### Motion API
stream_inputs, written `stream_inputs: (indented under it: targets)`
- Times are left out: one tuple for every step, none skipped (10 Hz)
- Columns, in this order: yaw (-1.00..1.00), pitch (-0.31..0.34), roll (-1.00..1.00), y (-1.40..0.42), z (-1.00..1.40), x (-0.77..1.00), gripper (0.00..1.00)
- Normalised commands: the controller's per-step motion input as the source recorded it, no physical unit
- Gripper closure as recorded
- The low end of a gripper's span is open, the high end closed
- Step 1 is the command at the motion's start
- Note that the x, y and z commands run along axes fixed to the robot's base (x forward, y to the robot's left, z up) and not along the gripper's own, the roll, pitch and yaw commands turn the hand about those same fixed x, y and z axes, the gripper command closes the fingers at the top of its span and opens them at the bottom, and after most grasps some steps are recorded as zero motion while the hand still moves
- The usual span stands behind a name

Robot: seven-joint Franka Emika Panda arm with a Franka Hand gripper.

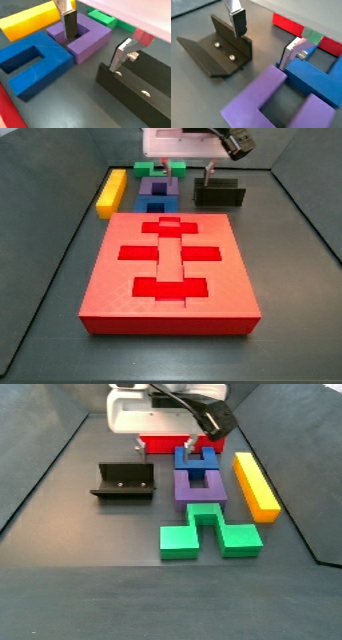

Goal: Pick up the purple object. Move up. Place the purple object on the fixture. Regrasp the purple object. Move to above the board. Insert the purple object.
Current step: Pick up the purple object.

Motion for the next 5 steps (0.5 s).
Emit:
stream_inputs:
  targets:
    - [0.01, -0.051, -0.03, 0.13, -0.10, -0.26, 0.00]
    - [0.05, -0.067, -0.03, 0.08, -0.15, -0.22, 0.00]
    - [0.04, -0.081, -0.06, 0.07, -0.14, -0.27, 0.00]
    - [0.13, -0.060, -0.02, 0.12, -0.21, -0.11, 0.00]
    - [0.13, -0.054, -0.01, 0.17, -0.17, -0.16, 0.00]
